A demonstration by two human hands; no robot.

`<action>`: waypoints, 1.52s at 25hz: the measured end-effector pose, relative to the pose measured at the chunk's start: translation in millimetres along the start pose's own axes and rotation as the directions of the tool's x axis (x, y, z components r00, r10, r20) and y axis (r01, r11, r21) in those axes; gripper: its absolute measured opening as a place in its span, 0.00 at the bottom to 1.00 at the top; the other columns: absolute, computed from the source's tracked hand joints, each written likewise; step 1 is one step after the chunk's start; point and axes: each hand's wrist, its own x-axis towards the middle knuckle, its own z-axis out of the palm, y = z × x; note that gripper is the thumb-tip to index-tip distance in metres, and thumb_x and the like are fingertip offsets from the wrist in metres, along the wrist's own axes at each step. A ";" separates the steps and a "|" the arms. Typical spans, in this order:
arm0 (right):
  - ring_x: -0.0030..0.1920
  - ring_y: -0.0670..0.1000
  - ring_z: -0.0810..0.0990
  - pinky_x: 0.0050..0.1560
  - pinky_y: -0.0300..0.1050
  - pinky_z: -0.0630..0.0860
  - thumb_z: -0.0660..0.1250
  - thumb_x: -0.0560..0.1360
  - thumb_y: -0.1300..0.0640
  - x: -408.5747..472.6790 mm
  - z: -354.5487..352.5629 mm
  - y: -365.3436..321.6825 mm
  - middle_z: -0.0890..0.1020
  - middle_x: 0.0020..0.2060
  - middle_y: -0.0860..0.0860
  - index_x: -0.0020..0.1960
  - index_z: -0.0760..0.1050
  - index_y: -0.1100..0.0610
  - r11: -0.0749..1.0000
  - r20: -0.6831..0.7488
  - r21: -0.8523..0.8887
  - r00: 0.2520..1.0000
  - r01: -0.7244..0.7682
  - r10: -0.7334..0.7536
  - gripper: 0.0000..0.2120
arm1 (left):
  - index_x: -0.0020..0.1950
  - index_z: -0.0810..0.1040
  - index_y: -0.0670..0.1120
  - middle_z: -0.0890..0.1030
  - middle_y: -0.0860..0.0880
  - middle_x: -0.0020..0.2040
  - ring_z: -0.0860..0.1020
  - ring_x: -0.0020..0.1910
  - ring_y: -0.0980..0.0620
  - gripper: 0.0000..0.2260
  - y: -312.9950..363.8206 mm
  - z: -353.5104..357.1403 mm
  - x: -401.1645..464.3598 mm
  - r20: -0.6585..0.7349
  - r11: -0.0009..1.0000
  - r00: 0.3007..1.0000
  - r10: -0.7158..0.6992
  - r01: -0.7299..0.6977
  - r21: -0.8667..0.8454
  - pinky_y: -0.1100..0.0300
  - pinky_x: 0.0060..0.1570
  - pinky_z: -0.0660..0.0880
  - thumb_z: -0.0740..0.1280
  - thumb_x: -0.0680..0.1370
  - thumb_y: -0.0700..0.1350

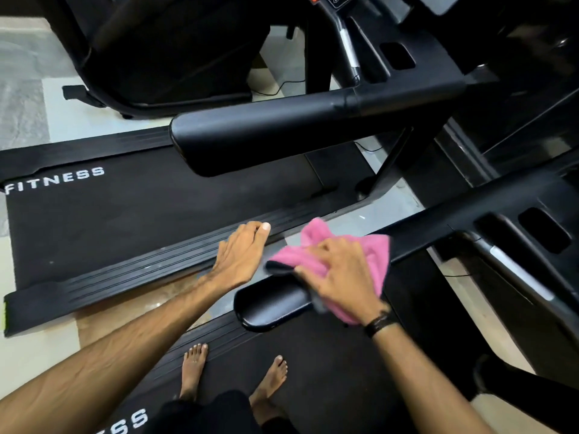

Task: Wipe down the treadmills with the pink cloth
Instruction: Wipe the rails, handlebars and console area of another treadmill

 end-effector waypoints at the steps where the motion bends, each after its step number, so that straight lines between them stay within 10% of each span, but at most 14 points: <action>1: 0.46 0.55 0.79 0.48 0.52 0.70 0.65 0.73 0.34 16.8 -9.9 33.9 0.82 0.42 0.50 0.54 0.83 0.44 0.994 0.010 -0.081 0.997 -0.077 0.078 0.19 | 0.57 0.71 0.55 0.75 0.51 0.57 0.72 0.63 0.46 0.16 3.1 3.7 -0.4 -0.035 1.000 0.999 -0.002 0.002 0.004 0.44 0.65 0.64 0.47 0.84 0.59; 6: 0.61 0.57 0.80 0.59 0.51 0.67 0.67 0.70 0.33 102.5 -1.3 71.2 0.83 0.57 0.55 0.59 0.81 0.51 0.911 0.349 -0.380 0.886 -0.162 0.304 0.27 | 0.60 0.72 0.53 0.74 0.53 0.58 0.72 0.61 0.48 0.18 25.4 24.7 -9.9 -0.125 0.999 0.991 -0.045 0.043 -0.018 0.46 0.66 0.64 0.47 0.84 0.59; 12: 0.47 0.57 0.79 0.49 0.52 0.71 0.58 0.73 0.33 32.7 5.0 36.0 0.83 0.44 0.52 0.51 0.83 0.47 0.970 0.097 -0.050 0.967 0.240 -0.234 0.23 | 0.62 0.73 0.51 0.76 0.49 0.63 0.72 0.64 0.45 0.19 28.9 33.0 3.6 -0.169 0.995 0.980 -0.102 0.101 -0.016 0.46 0.65 0.63 0.47 0.84 0.59; 15: 0.52 0.58 0.81 0.53 0.52 0.74 0.59 0.71 0.28 67.3 -18.8 107.5 0.85 0.47 0.52 0.54 0.81 0.47 0.991 0.252 -0.126 0.968 0.035 -0.002 0.27 | 0.60 0.73 0.51 0.77 0.50 0.60 0.73 0.61 0.47 0.19 26.4 32.5 15.4 -0.171 0.995 0.981 -0.093 0.089 -0.034 0.44 0.65 0.65 0.47 0.84 0.59; 18: 0.61 0.57 0.80 0.60 0.49 0.70 0.69 0.70 0.35 127.7 -11.9 133.3 0.83 0.58 0.55 0.58 0.81 0.51 0.902 0.451 -0.394 0.818 -0.178 0.358 0.24 | 0.55 0.71 0.52 0.76 0.52 0.55 0.73 0.57 0.48 0.17 24.2 34.7 32.8 -0.138 0.993 0.985 -0.104 0.096 -0.067 0.42 0.64 0.66 0.47 0.84 0.59; 22: 0.63 0.56 0.79 0.57 0.47 0.69 0.68 0.72 0.42 144.0 49.9 55.3 0.81 0.62 0.53 0.62 0.79 0.52 0.954 0.712 -0.301 0.662 -0.014 0.234 0.22 | 0.56 0.72 0.48 0.77 0.49 0.56 0.74 0.57 0.45 0.20 23.9 37.6 54.9 -0.097 0.989 0.987 -0.132 0.124 -0.086 0.44 0.63 0.67 0.47 0.84 0.59; 27: 0.58 0.51 0.78 0.56 0.47 0.69 0.61 0.75 0.32 86.1 4.5 23.9 0.82 0.57 0.48 0.64 0.78 0.41 0.979 0.533 0.048 0.824 0.198 -0.193 0.23 | 0.52 0.69 0.50 0.77 0.49 0.52 0.75 0.57 0.43 0.17 14.0 31.3 76.3 -0.069 0.981 0.982 -0.174 0.167 -0.102 0.44 0.62 0.68 0.47 0.84 0.59; 33: 0.59 0.56 0.80 0.59 0.50 0.70 0.63 0.74 0.33 114.9 -4.5 72.5 0.83 0.57 0.52 0.60 0.81 0.47 0.951 0.535 -0.308 0.821 -0.030 0.199 0.23 | 0.58 0.72 0.47 0.76 0.49 0.50 0.73 0.51 0.47 0.21 5.8 28.5 76.5 -0.044 0.974 0.982 -0.184 0.176 -0.142 0.44 0.62 0.69 0.47 0.85 0.58; 38: 0.50 0.57 0.79 0.55 0.54 0.71 0.60 0.76 0.38 58.7 29.5 -43.1 0.82 0.48 0.55 0.60 0.80 0.45 0.965 0.405 -0.114 0.898 0.238 -0.174 0.20 | 0.51 0.69 0.52 0.75 0.50 0.48 0.74 0.58 0.43 0.16 8.2 24.2 91.2 -0.059 0.963 0.972 -0.226 0.214 -0.163 0.49 0.57 0.66 0.47 0.84 0.59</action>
